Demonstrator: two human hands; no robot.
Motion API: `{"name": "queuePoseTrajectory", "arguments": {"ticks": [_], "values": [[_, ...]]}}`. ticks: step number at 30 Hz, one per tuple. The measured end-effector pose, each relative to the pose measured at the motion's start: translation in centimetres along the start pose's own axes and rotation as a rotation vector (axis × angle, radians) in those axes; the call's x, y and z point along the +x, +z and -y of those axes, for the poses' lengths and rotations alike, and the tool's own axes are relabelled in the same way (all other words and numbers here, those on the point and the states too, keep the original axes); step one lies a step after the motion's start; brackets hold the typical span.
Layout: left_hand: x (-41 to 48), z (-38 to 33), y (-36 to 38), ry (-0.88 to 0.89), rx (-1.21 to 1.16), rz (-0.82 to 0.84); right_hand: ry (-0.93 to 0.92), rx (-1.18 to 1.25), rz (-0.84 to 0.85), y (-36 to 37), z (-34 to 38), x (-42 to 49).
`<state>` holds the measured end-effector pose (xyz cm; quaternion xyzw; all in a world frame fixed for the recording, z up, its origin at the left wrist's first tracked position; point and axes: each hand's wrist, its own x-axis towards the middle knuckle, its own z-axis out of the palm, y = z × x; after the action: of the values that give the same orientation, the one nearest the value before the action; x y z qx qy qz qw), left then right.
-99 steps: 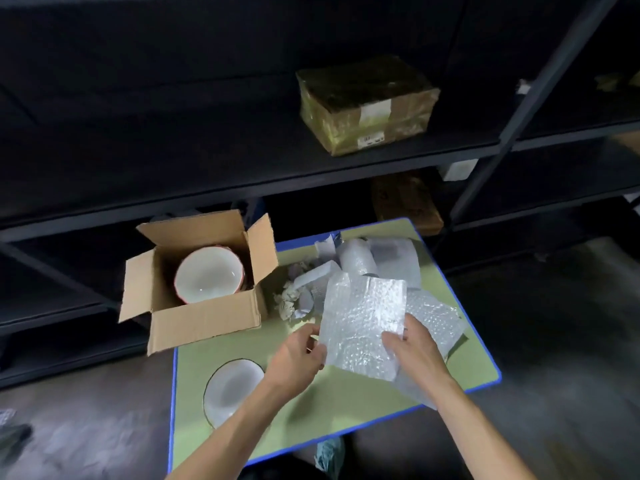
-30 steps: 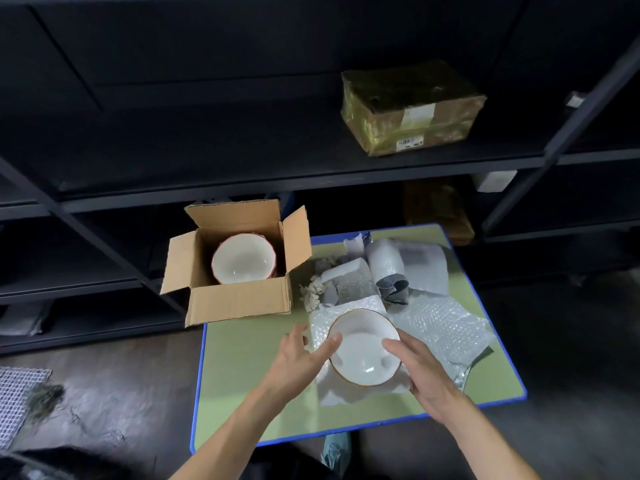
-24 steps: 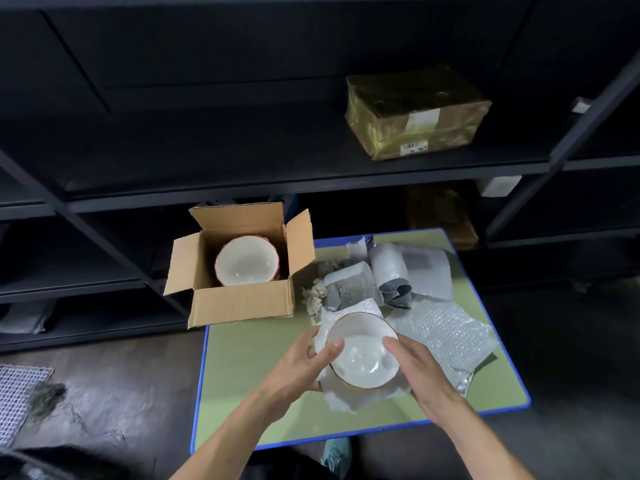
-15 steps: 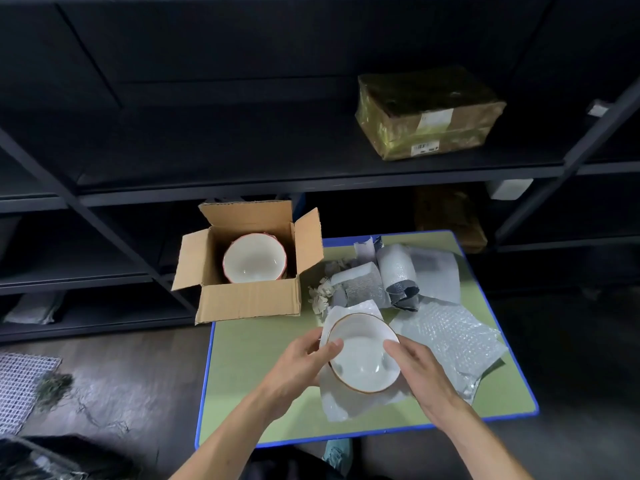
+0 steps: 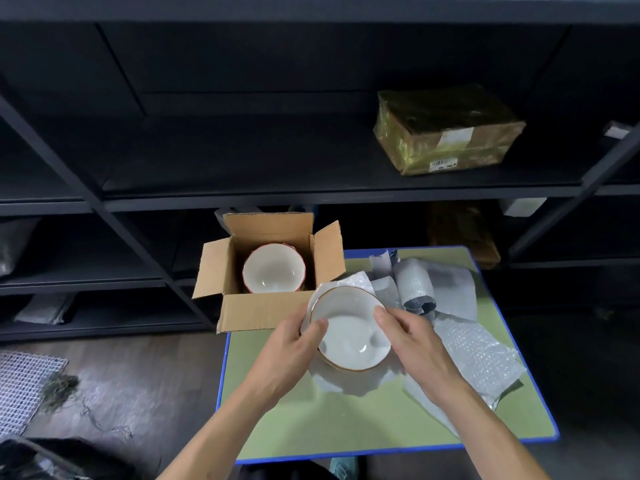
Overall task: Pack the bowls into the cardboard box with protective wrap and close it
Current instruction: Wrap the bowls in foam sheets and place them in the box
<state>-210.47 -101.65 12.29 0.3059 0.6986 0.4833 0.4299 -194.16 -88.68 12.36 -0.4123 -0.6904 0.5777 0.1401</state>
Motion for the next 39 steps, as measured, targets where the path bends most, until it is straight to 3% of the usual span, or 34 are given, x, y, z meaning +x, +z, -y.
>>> {"name": "queuePoseTrajectory", "arguments": {"ticks": [12, 16, 22, 29, 36, 39], "values": [[2.0, -0.1, -9.1, 0.002, 0.188, -0.246, 0.007, -0.058, 0.266, 6.4, 5.5, 5.4], [3.8, 0.3, -11.5, -0.059, 0.223, -0.225, 0.001, -0.18, 0.171, 9.0, 6.1, 7.6], [7.3, -0.1, -14.3, -0.007, 0.283, -0.148, 0.007, -0.286, 0.06, 11.4, 6.5, 11.2], [11.1, 0.3, -14.8, -0.161, 0.275, -0.066, 0.106, -0.358, -0.036, 12.8, 5.7, 14.7], [13.4, 1.8, -15.0, -0.144, 0.527, -0.106, 0.113, -0.554, -0.118, 14.4, 4.5, 16.1], [14.0, 2.9, -14.9, -0.006, 0.854, -0.218, 0.095, -0.689, -0.171, 15.1, 4.1, 16.3]]}}
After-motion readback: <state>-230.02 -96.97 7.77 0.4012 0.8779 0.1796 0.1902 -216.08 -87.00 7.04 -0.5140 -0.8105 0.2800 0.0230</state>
